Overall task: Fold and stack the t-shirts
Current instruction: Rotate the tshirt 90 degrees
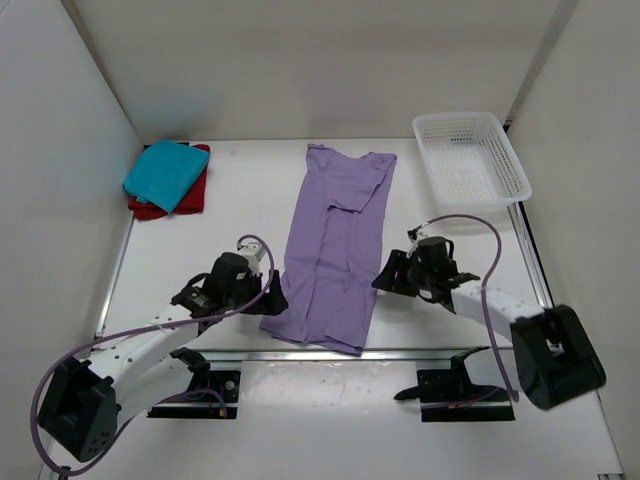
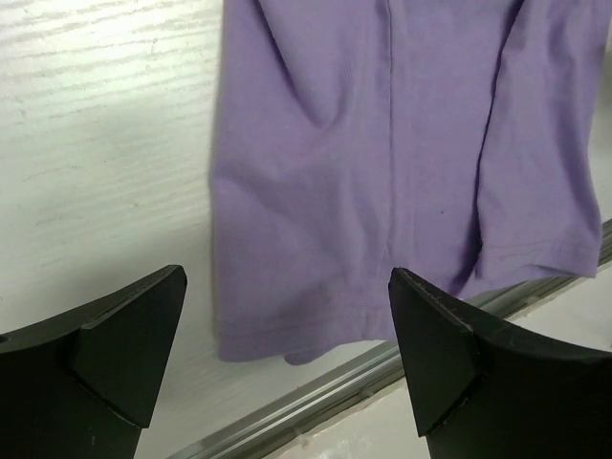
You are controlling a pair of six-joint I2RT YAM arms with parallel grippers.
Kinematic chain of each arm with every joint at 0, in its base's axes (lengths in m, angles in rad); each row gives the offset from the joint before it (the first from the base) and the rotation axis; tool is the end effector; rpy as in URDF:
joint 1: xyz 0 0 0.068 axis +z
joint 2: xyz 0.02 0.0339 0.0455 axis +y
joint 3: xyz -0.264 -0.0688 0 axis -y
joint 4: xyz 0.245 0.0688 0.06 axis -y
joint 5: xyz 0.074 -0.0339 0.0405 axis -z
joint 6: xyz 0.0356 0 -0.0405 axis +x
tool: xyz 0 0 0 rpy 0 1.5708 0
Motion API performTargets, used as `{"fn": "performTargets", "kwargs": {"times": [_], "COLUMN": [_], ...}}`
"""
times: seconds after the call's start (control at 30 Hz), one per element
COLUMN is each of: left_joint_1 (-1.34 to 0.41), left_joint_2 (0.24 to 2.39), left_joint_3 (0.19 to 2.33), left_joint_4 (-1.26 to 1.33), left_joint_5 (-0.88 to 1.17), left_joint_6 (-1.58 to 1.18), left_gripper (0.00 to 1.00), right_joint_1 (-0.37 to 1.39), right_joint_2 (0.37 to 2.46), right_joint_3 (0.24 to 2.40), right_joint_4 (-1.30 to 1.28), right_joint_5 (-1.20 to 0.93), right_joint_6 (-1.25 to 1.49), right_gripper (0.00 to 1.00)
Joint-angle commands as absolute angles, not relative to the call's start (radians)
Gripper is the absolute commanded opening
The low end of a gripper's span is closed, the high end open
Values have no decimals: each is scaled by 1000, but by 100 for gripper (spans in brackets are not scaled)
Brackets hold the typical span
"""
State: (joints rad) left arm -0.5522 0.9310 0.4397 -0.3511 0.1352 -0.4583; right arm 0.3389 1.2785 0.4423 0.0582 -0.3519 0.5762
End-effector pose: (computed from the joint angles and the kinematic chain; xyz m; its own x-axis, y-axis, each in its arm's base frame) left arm 0.1503 -0.0982 0.1811 -0.8335 -0.0014 -0.5525 0.2536 0.8875 -0.3847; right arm 0.2121 0.0878 0.1493 -0.8513 0.2422 -0.4655 -0.0952 0.8011 0.5910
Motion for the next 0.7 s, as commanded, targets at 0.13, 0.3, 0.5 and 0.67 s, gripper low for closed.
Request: {"fn": "performTargets", "kwargs": {"times": [0.13,0.3,0.5,0.67], "left_joint_1": [-617,-666,-639,-474], "left_joint_2": [871,966,965,799], "left_joint_3": [439,448,372,282], "left_joint_4": [-428,-456,-418,-325], "left_joint_5": [-44,-64,-8,106], "left_joint_6": [-520,-552,-583,-583], "left_gripper": [99,99,99,59], "right_joint_1": [489,724,824,851], "right_joint_2": [954,910,952,979], "right_joint_3": [307,279,296,267], "right_joint_4": [-176,-189,-140,-75], "right_joint_5": [-344,-314,-316,-328], "right_joint_6": [630,787,836,874], "right_gripper": [46,46,46,31]}}
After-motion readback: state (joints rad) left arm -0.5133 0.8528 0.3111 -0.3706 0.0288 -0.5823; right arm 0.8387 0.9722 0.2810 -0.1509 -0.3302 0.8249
